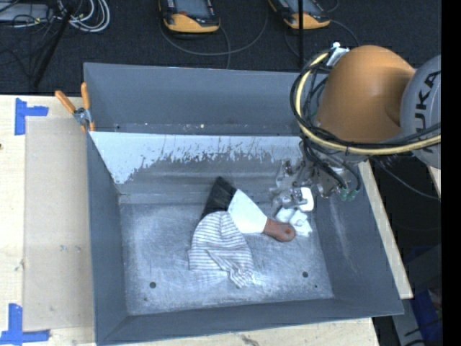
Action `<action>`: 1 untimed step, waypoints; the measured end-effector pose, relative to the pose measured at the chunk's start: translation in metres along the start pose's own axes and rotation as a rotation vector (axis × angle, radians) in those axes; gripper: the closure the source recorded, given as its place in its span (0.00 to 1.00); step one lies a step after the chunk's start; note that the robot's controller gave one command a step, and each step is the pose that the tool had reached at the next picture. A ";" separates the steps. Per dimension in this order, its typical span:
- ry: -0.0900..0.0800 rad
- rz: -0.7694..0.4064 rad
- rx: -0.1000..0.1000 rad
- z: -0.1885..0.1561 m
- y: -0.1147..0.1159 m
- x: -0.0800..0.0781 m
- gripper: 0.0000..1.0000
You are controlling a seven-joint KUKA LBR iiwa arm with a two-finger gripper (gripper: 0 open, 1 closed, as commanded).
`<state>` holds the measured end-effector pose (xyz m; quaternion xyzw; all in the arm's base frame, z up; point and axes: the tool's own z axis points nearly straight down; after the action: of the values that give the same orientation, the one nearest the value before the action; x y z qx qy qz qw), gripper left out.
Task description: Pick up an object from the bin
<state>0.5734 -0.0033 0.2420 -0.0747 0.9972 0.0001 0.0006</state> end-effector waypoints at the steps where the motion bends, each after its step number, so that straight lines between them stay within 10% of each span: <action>1: -0.001 -0.035 0.000 0.034 0.002 0.002 1.00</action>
Offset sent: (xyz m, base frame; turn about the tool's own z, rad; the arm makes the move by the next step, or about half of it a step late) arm -0.0061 0.0164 -0.0493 -0.0554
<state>0.5713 -0.0019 0.2083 -0.0920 0.9958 0.0000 0.0012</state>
